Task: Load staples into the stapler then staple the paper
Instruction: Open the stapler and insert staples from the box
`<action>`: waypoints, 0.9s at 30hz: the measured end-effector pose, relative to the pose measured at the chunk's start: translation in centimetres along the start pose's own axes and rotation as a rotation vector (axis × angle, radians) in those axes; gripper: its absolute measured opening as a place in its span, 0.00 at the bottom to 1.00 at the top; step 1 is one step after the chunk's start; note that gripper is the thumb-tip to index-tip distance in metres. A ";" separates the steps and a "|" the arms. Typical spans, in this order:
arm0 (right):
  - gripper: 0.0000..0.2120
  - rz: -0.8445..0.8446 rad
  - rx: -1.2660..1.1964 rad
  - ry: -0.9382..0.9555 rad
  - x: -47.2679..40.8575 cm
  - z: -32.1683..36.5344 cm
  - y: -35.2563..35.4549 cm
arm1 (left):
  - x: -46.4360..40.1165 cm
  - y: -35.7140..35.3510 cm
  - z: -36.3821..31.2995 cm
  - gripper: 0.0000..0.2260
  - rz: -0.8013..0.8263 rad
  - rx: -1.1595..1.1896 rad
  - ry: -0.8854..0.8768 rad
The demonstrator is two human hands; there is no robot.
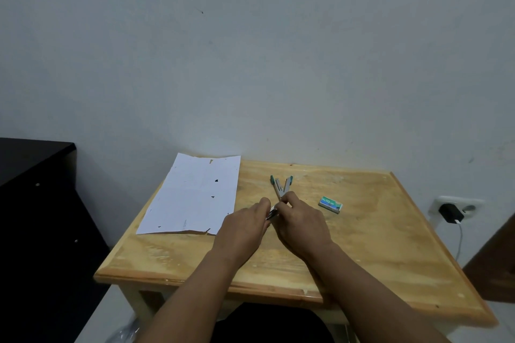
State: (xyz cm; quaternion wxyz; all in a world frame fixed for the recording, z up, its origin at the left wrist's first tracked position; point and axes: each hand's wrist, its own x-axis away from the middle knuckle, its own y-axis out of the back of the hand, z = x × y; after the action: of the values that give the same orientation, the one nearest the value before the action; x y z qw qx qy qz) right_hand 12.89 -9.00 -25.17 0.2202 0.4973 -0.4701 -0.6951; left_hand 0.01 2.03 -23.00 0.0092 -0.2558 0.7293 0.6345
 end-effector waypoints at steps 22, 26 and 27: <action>0.12 -0.067 -0.552 -0.216 0.0 -0.5 0.5 | 0.3 -0.4 0.1 0.08 -0.027 -0.017 -0.018; 0.15 0.037 -0.654 -0.278 -0.3 -1.1 0.3 | 0.4 -0.4 0.2 0.09 -0.051 -0.006 -0.011; 0.14 0.058 -0.705 -0.302 -0.3 -1.3 0.2 | 0.4 -0.4 0.3 0.09 -0.055 -0.002 -0.007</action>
State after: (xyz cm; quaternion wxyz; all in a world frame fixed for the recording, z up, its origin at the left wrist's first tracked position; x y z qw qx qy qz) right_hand 14.19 -9.43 -24.94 0.3258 0.2697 -0.2431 -0.8729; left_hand -0.31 2.09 -23.56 0.0289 -0.2735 0.7212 0.6358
